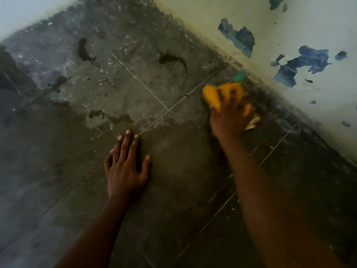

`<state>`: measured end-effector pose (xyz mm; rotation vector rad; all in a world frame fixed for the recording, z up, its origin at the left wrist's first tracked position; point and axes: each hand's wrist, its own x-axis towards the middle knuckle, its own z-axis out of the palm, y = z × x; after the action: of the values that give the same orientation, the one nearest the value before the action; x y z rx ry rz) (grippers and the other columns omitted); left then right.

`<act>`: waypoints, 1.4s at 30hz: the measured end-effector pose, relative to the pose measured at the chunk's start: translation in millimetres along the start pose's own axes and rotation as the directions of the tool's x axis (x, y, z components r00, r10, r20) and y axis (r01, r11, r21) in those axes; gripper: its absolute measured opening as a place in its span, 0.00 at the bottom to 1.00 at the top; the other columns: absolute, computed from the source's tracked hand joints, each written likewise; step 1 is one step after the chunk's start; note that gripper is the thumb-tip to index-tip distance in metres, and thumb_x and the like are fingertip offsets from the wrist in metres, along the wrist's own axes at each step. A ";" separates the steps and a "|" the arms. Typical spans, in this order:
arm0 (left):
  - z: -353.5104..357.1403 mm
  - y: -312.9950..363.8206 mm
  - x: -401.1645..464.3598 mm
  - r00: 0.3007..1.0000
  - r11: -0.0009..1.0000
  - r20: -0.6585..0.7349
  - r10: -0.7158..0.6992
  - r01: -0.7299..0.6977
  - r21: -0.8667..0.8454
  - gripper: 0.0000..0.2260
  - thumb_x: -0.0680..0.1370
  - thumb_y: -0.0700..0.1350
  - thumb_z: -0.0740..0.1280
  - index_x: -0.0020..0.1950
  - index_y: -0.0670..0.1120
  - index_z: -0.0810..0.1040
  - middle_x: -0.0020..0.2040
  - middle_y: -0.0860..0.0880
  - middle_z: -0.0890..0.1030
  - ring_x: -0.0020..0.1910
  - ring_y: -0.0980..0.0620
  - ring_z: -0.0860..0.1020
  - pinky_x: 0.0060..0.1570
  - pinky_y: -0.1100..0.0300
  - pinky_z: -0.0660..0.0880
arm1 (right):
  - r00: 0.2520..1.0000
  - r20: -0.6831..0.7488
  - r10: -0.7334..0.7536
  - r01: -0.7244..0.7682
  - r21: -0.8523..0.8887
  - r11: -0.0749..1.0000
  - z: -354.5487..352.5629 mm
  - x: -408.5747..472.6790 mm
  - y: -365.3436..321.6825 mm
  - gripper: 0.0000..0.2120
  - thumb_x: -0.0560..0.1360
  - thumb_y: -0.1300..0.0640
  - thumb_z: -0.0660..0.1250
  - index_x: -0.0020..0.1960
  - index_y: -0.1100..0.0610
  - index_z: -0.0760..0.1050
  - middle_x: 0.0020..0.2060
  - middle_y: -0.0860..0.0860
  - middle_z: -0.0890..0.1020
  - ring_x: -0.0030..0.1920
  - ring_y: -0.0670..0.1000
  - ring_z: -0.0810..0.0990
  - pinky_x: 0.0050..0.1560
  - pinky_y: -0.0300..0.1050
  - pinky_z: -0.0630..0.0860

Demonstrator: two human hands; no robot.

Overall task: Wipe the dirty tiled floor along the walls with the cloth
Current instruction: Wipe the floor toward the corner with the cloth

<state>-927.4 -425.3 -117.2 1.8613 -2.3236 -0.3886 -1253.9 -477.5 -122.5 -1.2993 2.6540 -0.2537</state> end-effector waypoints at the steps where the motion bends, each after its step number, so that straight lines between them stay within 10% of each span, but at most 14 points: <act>1: -2.5 0.8 0.8 1.000 1.000 -0.002 0.000 0.000 -0.003 0.33 0.83 0.65 0.53 0.86 0.55 0.54 0.87 0.56 0.47 0.86 0.55 0.44 0.80 0.48 0.51 | 0.989 0.006 -0.147 0.147 -0.042 0.988 3.8 -34.3 -10.9 0.33 0.80 0.36 0.50 0.83 0.42 0.53 0.84 0.54 0.52 0.83 0.65 0.49 0.77 0.75 0.49; 5: -5.7 3.2 2.6 1.000 1.000 -0.008 -0.004 0.004 -0.025 0.33 0.83 0.64 0.53 0.86 0.54 0.55 0.87 0.56 0.49 0.86 0.54 0.46 0.80 0.46 0.53 | 0.880 0.093 -0.465 0.473 -0.099 0.876 8.4 -133.1 29.3 0.30 0.80 0.33 0.52 0.81 0.31 0.50 0.85 0.49 0.52 0.83 0.61 0.53 0.75 0.75 0.51; 13: 4.1 -0.7 1.4 1.000 1.000 -0.031 0.004 -0.004 -0.011 0.32 0.83 0.63 0.54 0.86 0.54 0.55 0.87 0.55 0.50 0.86 0.54 0.46 0.80 0.46 0.53 | 0.976 0.013 0.219 -0.219 0.073 0.973 -13.0 31.1 17.3 0.31 0.81 0.36 0.53 0.83 0.40 0.54 0.84 0.55 0.52 0.83 0.66 0.49 0.78 0.74 0.45; 19: -0.5 0.3 0.9 1.000 1.000 -0.009 -0.008 0.008 -0.021 0.33 0.83 0.64 0.53 0.86 0.55 0.55 0.87 0.56 0.49 0.86 0.54 0.45 0.80 0.44 0.54 | 0.952 0.071 -0.298 0.301 -0.032 0.953 10.1 -99.4 -13.1 0.31 0.80 0.33 0.49 0.82 0.33 0.49 0.85 0.50 0.48 0.83 0.63 0.48 0.76 0.73 0.49; 29: 0.1 -1.9 3.0 1.000 1.000 0.029 -0.012 0.012 -0.009 0.33 0.83 0.65 0.54 0.86 0.57 0.51 0.87 0.58 0.45 0.85 0.57 0.42 0.78 0.51 0.50 | 0.995 0.093 0.048 -0.055 0.077 0.996 -1.5 14.7 -31.9 0.31 0.83 0.37 0.56 0.82 0.34 0.47 0.85 0.51 0.43 0.83 0.65 0.42 0.78 0.74 0.42; 36: -5.3 -2.6 2.6 0.999 0.999 0.050 -0.007 0.009 -0.041 0.33 0.83 0.65 0.53 0.86 0.56 0.52 0.87 0.57 0.45 0.85 0.56 0.42 0.79 0.50 0.49 | 0.887 0.152 -0.435 0.445 -0.032 0.895 5.1 -97.3 -19.2 0.30 0.80 0.34 0.49 0.81 0.30 0.49 0.85 0.49 0.49 0.83 0.63 0.52 0.76 0.73 0.54; 42: 0.6 -7.9 3.5 1.000 0.998 0.012 0.014 -0.013 -0.053 0.32 0.84 0.65 0.52 0.86 0.56 0.51 0.87 0.56 0.46 0.85 0.56 0.42 0.80 0.52 0.47 | 0.995 0.100 0.014 -0.021 0.064 0.998 7.2 5.1 -70.1 0.31 0.82 0.37 0.57 0.82 0.32 0.49 0.85 0.49 0.44 0.83 0.64 0.42 0.77 0.76 0.46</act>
<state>-921.0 -430.2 -120.2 1.8233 -2.3089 -0.4567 -1201.9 -524.4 -113.8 -1.2355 2.5514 -0.2628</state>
